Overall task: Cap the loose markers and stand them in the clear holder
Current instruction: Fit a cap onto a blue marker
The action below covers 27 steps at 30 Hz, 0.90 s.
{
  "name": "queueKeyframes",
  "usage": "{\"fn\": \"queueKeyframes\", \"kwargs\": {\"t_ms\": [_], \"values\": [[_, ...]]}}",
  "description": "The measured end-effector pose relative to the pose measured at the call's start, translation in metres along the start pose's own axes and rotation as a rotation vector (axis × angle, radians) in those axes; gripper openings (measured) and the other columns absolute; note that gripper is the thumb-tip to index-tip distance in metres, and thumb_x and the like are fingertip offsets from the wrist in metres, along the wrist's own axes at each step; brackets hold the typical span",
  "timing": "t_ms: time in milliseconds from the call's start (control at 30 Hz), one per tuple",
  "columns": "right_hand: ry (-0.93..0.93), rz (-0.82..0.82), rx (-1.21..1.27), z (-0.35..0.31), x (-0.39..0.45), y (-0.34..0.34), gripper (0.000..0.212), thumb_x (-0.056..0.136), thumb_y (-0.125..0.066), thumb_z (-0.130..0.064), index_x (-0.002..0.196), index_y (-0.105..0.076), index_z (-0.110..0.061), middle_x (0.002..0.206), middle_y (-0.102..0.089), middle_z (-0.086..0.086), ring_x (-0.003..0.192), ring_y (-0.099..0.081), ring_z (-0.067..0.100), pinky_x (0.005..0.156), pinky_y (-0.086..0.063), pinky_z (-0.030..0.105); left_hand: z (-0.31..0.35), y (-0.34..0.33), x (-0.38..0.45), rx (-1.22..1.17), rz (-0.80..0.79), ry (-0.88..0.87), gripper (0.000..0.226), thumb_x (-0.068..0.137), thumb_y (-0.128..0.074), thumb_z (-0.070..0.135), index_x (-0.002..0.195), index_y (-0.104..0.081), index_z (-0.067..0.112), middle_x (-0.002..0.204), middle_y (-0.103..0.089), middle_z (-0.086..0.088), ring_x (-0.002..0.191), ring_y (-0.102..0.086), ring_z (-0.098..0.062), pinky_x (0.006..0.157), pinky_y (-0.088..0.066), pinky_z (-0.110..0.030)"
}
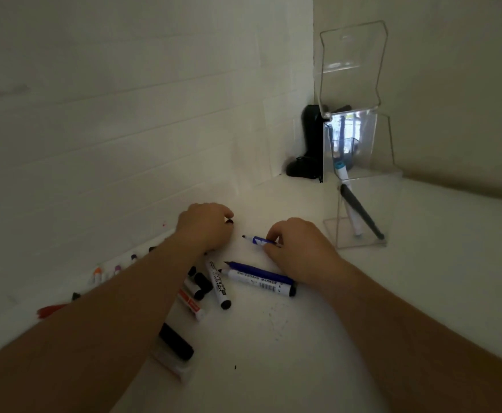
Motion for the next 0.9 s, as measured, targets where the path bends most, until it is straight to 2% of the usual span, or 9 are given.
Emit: {"fn": "queueKeyframes", "kwargs": {"t_ms": [67, 133, 200, 233, 267, 433, 633, 767, 900], "values": [[-0.002, -0.002, 0.008, 0.001, 0.0, 0.0, 0.028, 0.098, -0.057, -0.041, 0.115, -0.071, -0.023, 0.096, -0.063, -0.004, 0.081, -0.057, 0.01, 0.07, -0.048, 0.025, 0.001, -0.002, -0.002, 0.019, -0.006, -0.002, 0.04, 0.098, -0.045, 0.039, 0.136, -0.058, 0.041, 0.141, -0.059, 0.001, 0.128, -0.047, -0.031, 0.105, -0.04, -0.043], [-0.004, -0.002, 0.015, 0.001, 0.0, -0.001, 0.028, 0.098, -0.057, -0.041, 0.114, -0.072, -0.024, 0.096, -0.064, -0.004, 0.081, -0.058, 0.01, 0.07, -0.049, 0.026, -0.005, 0.008, -0.009, -0.121, 0.048, 0.035, 0.039, 0.098, -0.045, 0.036, 0.134, -0.059, 0.041, 0.134, -0.064, 0.001, 0.122, -0.051, -0.028, 0.103, -0.044, -0.041], [-0.008, 0.007, 0.044, 0.002, 0.0, -0.001, 0.027, 0.098, -0.057, -0.04, 0.115, -0.072, -0.025, 0.095, -0.063, -0.005, 0.079, -0.058, 0.009, 0.066, -0.048, 0.025, -0.013, 0.025, -0.024, -0.475, 0.144, 0.076, 0.031, 0.097, -0.049, 0.03, 0.121, -0.068, 0.038, 0.112, -0.072, 0.002, 0.09, -0.063, -0.018, 0.081, -0.055, -0.033], [-0.01, 0.016, 0.063, 0.003, 0.001, 0.0, 0.027, 0.098, -0.056, -0.04, 0.115, -0.072, -0.025, 0.094, -0.063, -0.006, 0.077, -0.057, 0.008, 0.064, -0.046, 0.024, -0.017, 0.032, -0.033, -0.658, 0.178, 0.1, 0.026, 0.096, -0.052, 0.028, 0.113, -0.071, 0.035, 0.102, -0.073, 0.005, 0.076, -0.062, -0.014, 0.068, -0.053, -0.028], [-0.01, 0.028, 0.081, 0.003, 0.001, 0.001, 0.028, 0.099, -0.056, -0.04, 0.116, -0.071, -0.025, 0.093, -0.062, -0.007, 0.076, -0.057, 0.007, 0.062, -0.045, 0.023, -0.02, 0.036, -0.044, -0.81, 0.193, 0.132, 0.021, 0.095, -0.056, 0.027, 0.108, -0.072, 0.032, 0.095, -0.073, 0.007, 0.07, -0.061, -0.012, 0.063, -0.051, -0.025], [0.01, 0.077, 0.18, -0.002, 0.0, 0.004, 0.028, 0.101, -0.055, -0.041, 0.123, -0.066, -0.029, 0.098, -0.06, -0.009, 0.078, -0.053, 0.005, 0.061, -0.037, 0.017, -0.029, 0.018, -0.078, -1.397, 0.089, 0.284, 0.017, 0.098, -0.063, 0.022, 0.106, -0.071, 0.01, 0.098, -0.077, -0.01, 0.073, -0.061, -0.013, 0.067, -0.052, -0.028], [0.111, 0.182, 0.251, -0.022, -0.008, 0.017, 0.022, 0.1, -0.054, -0.045, 0.115, -0.067, -0.037, 0.095, -0.058, -0.01, 0.083, -0.054, 0.006, 0.07, -0.042, 0.019, -0.036, 0.0, -0.085, -1.772, 0.046, 0.463, 0.021, 0.099, -0.063, 0.021, 0.107, -0.069, 0.002, 0.087, -0.076, -0.008, 0.063, -0.06, -0.008, 0.061, -0.053, -0.022], [0.137, 0.166, 0.242, -0.031, -0.013, 0.018, 0.021, 0.099, -0.056, -0.044, 0.116, -0.068, -0.037, 0.095, -0.058, -0.011, 0.084, -0.054, 0.007, 0.073, -0.044, 0.019, -0.03, -0.006, -0.087, -1.955, -0.024, 0.475, 0.019, 0.098, -0.064, 0.021, 0.102, -0.07, 0.004, 0.08, -0.074, -0.006, 0.064, -0.06, -0.01, 0.06, -0.052, -0.02], [0.12, 0.184, 0.257, -0.026, -0.015, 0.019, 0.019, 0.099, -0.057, -0.043, 0.112, -0.069, -0.038, 0.093, -0.058, -0.012, 0.084, -0.054, 0.007, 0.072, -0.044, 0.022, -0.036, 0.0, -0.088, -1.947, 0.066, 0.453, 0.014, 0.1, -0.056, 0.013, 0.107, -0.068, 0.008, 0.086, -0.068, -0.011, 0.076, -0.069, -0.02, 0.066, -0.058, -0.026]]}}
Point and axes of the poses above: each hand's wrist, its own x-axis towards the middle knuckle, its own y-axis out of the back of the hand, z = x × y, the point moved 9 cm from there along x, towards the middle knuckle
